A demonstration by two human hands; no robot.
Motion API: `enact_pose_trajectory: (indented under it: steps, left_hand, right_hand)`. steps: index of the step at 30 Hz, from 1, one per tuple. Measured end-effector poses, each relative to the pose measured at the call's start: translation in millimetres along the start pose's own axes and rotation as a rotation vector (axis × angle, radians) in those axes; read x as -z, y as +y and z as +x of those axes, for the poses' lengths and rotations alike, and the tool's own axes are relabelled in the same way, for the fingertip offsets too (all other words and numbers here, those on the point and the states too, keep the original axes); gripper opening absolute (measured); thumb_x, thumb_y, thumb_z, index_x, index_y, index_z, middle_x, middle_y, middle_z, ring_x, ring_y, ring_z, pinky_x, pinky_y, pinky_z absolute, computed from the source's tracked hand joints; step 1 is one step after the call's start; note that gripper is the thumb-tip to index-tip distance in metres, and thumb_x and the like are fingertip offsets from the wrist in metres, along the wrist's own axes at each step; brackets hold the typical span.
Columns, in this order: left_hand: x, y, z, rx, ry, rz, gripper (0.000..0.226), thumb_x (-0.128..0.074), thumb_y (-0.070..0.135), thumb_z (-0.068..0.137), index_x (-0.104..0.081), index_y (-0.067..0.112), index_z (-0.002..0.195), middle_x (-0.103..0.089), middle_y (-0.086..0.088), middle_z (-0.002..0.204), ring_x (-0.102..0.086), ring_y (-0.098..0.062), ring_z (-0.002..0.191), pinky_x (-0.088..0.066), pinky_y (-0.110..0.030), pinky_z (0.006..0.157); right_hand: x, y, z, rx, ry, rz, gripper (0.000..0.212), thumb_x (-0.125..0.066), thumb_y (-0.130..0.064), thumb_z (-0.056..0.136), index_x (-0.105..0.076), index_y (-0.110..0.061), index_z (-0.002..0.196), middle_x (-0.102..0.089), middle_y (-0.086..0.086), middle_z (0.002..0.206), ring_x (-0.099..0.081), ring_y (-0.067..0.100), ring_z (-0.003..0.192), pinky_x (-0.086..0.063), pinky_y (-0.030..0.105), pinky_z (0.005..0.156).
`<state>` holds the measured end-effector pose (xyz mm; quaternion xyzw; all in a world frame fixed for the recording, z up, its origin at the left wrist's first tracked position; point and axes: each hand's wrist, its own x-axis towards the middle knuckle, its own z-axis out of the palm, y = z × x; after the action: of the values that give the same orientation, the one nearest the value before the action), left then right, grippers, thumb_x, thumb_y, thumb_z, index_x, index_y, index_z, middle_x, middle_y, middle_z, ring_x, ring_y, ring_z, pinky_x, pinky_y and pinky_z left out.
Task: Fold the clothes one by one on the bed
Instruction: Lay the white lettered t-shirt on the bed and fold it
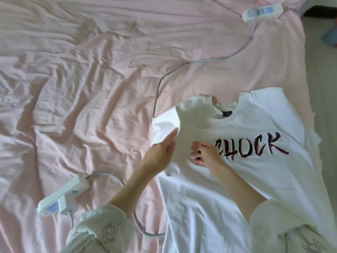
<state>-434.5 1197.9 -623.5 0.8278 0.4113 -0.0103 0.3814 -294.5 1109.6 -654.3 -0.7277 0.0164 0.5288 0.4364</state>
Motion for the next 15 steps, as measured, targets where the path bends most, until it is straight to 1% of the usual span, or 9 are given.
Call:
enact_pose_trajectory:
  steps: [2, 3, 4, 6, 8, 10, 12, 14, 15]
  left_hand:
    - [-19, 15, 1, -0.042, -0.251, 0.098, 0.046, -0.032, 0.027, 0.101, -0.025, 0.038, 0.145, -0.064, -0.012, 0.08, -0.062, -0.033, 0.088, -0.045, -0.035, 0.077]
    - [-27, 23, 0, -0.037, -0.336, 0.094, 0.043, -0.032, 0.025, 0.102, -0.032, 0.034, 0.144, -0.068, -0.013, 0.087, -0.064, -0.029, 0.087, -0.047, -0.033, 0.08]
    - [-33, 32, 0, -0.028, -0.377, 0.071, 0.04, -0.032, 0.024, 0.102, -0.04, 0.028, 0.141, -0.069, -0.011, 0.089, -0.064, -0.024, 0.084, -0.047, -0.031, 0.081]
    - [-46, 47, 2, -0.033, -0.328, 0.022, 0.035, -0.034, 0.019, 0.101, -0.055, 0.019, 0.129, -0.069, -0.007, 0.089, -0.063, -0.019, 0.079, -0.046, -0.029, 0.079]
    - [-63, 60, 10, -0.046, -0.203, 0.015, 0.034, -0.036, 0.015, 0.099, -0.06, 0.015, 0.123, -0.065, -0.009, 0.104, -0.062, -0.023, 0.094, -0.042, -0.026, 0.081]
    - [-75, 69, 19, -0.055, -0.133, 0.045, 0.034, -0.035, 0.014, 0.099, -0.059, 0.016, 0.123, -0.059, -0.008, 0.112, -0.058, -0.024, 0.103, -0.039, -0.024, 0.083]
    - [-94, 85, 28, -0.077, -0.141, 0.088, 0.035, -0.035, 0.015, 0.099, -0.055, 0.017, 0.127, -0.054, -0.006, 0.12, -0.053, -0.024, 0.112, -0.04, -0.028, 0.089]
    - [-115, 104, 36, -0.131, -0.156, 0.119, 0.038, -0.036, 0.015, 0.098, -0.05, 0.018, 0.134, -0.049, -0.005, 0.132, -0.044, -0.025, 0.124, -0.036, -0.031, 0.099]
    - [-125, 113, 40, -0.161, -0.151, 0.142, 0.039, -0.037, 0.016, 0.098, -0.046, 0.018, 0.137, -0.044, -0.003, 0.139, -0.039, -0.024, 0.129, -0.033, -0.032, 0.104]
  right_hand:
    - [30, 2, -4, 0.03, 0.074, 0.013, 0.018, -0.041, -0.011, 0.098, -0.059, -0.011, 0.1, -0.063, 0.004, 0.088, -0.06, 0.019, 0.074, -0.052, 0.032, 0.073]
    - [45, 3, -5, 0.052, 0.114, 0.012, 0.017, -0.043, -0.012, 0.096, -0.059, -0.01, 0.099, -0.063, 0.005, 0.085, -0.06, 0.018, 0.071, -0.051, 0.031, 0.07]
    - [62, 3, -6, 0.075, 0.16, 0.014, 0.016, -0.045, -0.012, 0.095, -0.06, -0.009, 0.099, -0.063, 0.005, 0.083, -0.058, 0.017, 0.068, -0.049, 0.03, 0.067]
    - [98, 1, -8, 0.137, 0.269, 0.002, 0.018, -0.045, -0.012, 0.094, -0.061, -0.007, 0.097, -0.063, 0.005, 0.08, -0.057, 0.018, 0.067, -0.046, 0.03, 0.063]
    - [136, -2, -7, 0.218, 0.386, -0.072, 0.02, -0.044, -0.014, 0.092, -0.062, -0.004, 0.096, -0.063, 0.004, 0.078, -0.057, 0.02, 0.07, -0.046, 0.034, 0.068]
    - [166, -6, -4, 0.276, 0.51, -0.178, 0.023, -0.043, -0.015, 0.092, -0.062, -0.001, 0.092, -0.063, 0.007, 0.081, -0.054, 0.023, 0.076, -0.041, 0.033, 0.071]
    - [202, -8, 0, 0.283, 0.64, -0.32, 0.021, -0.04, -0.015, 0.093, -0.058, -0.005, 0.089, -0.06, 0.01, 0.089, -0.05, 0.025, 0.084, -0.034, 0.031, 0.073]
    - [237, -8, 9, 0.275, 0.739, -0.419, 0.024, -0.038, -0.014, 0.095, -0.06, -0.005, 0.099, -0.06, 0.017, 0.101, -0.053, 0.032, 0.097, -0.036, 0.034, 0.077]
    - [253, -8, 14, 0.258, 0.789, -0.434, 0.027, -0.038, -0.014, 0.096, -0.06, -0.003, 0.108, -0.059, 0.02, 0.11, -0.051, 0.035, 0.107, -0.038, 0.038, 0.084]
